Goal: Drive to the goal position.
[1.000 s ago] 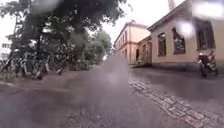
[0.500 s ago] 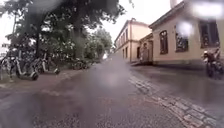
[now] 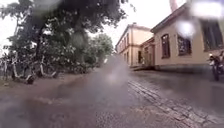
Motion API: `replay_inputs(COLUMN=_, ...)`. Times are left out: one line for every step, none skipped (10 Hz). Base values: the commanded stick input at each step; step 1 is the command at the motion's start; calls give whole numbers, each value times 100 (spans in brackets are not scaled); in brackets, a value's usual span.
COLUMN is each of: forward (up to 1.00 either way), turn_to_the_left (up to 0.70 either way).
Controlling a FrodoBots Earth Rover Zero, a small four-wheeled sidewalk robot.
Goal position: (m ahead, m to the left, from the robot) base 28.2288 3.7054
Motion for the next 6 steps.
replay_inputs(forward=70, turn_to_the_left=0)
replay_inputs(forward=70, turn_to_the_left=0)
replay_inputs(forward=70, turn_to_the_left=0)
replay_inputs(forward=70, turn_to_the_left=0)
replay_inputs(forward=70, turn_to_the_left=0)
replay_inputs(forward=70, turn_to_the_left=0)
